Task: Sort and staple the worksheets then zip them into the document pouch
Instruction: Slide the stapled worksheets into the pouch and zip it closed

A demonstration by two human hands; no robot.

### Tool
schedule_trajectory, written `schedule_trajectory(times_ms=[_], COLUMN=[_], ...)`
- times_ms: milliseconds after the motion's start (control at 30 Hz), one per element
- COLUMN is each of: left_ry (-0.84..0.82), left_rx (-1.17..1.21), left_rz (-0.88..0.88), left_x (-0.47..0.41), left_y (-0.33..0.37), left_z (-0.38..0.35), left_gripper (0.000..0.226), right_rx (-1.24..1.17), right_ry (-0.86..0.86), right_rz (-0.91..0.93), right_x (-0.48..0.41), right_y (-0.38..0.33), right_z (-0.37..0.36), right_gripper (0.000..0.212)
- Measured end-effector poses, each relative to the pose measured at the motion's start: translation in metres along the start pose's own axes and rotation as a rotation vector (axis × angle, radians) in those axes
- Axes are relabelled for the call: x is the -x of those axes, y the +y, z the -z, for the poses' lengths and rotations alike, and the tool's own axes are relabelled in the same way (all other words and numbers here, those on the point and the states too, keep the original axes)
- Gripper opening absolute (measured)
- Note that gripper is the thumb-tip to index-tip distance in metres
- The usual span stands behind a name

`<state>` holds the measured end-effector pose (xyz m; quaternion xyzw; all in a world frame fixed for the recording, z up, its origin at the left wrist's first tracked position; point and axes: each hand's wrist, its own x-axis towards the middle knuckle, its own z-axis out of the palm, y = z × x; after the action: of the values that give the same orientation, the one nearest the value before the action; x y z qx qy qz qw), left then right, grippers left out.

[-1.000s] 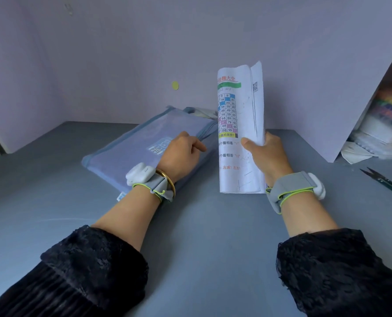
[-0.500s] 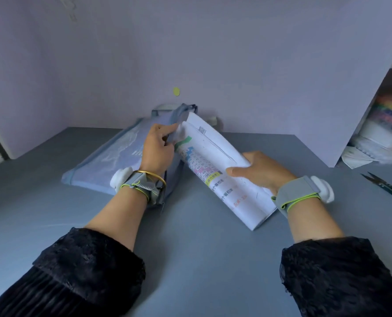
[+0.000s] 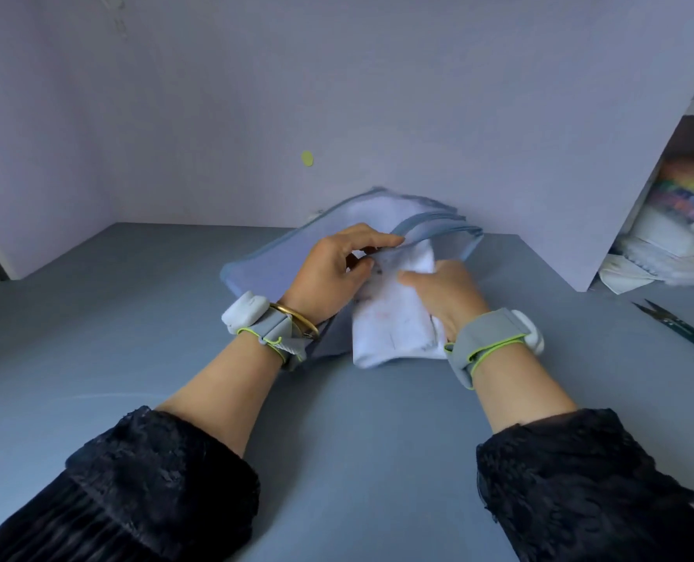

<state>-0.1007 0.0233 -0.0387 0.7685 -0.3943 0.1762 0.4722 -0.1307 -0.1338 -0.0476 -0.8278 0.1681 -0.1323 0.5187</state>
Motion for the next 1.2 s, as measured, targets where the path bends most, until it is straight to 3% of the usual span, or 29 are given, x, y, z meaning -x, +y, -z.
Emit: schedule_trajectory(times_ms=[100,267,333,433,533,667,767,900,1033,1100,1200], left_ry=[-0.032,-0.004,0.051,0.124,-0.004,-0.110,-0.005,0.147,0.241,0.282,0.305], left_rx=[-0.178,-0.493,-0.513,-0.383,-0.302,-0.393,-0.339,-0.278,-0.204,-0.144,-0.073], left_rz=[0.033,0.216,0.263,0.116,-0.059,-0.080,0.028,0.203,0.386,0.437,0.423], left_x=[0.000,0.006,0.008,0.006,0.008,0.011,0.008,0.003,0.002,0.002,0.001], left_y=[-0.002,-0.024,-0.022,-0.005,0.014,0.015,0.010,0.001,-0.017,-0.020,-0.018], left_z=[-0.004,0.001,0.006,0.006,-0.007,-0.025,-0.022,-0.011,0.002,0.008,0.010], left_gripper=[0.046,0.019,0.008,0.009,0.009,0.011,0.011,0.012,0.013,0.013,0.014], right_rx=[-0.205,-0.382,-0.411,-0.148,0.115,-0.157,-0.447,-0.734,-0.885,-0.885,-0.690], right_ry=[0.208,0.247,0.247,0.358,0.418,0.139,-0.093,-0.094,-0.078,-0.223,-0.389], right_rz=[-0.060,-0.124,-0.129,-0.072,-0.038,-0.094,-0.186,-0.170,-0.113,-0.142,-0.266], right_x=[-0.005,-0.004,-0.006,-0.010,-0.008,-0.002,0.006,0.005,0.008,0.009,0.011], right_y=[0.003,0.005,0.005,0.004,0.002,0.001,-0.001,-0.004,-0.013,-0.014,-0.010], right_z=[0.006,0.005,0.005,0.011,0.019,0.011,0.006,0.009,0.025,0.034,0.036], right_gripper=[0.037,0.007,0.006,0.025,0.032,0.014,0.027,0.026,0.020,0.030,0.032])
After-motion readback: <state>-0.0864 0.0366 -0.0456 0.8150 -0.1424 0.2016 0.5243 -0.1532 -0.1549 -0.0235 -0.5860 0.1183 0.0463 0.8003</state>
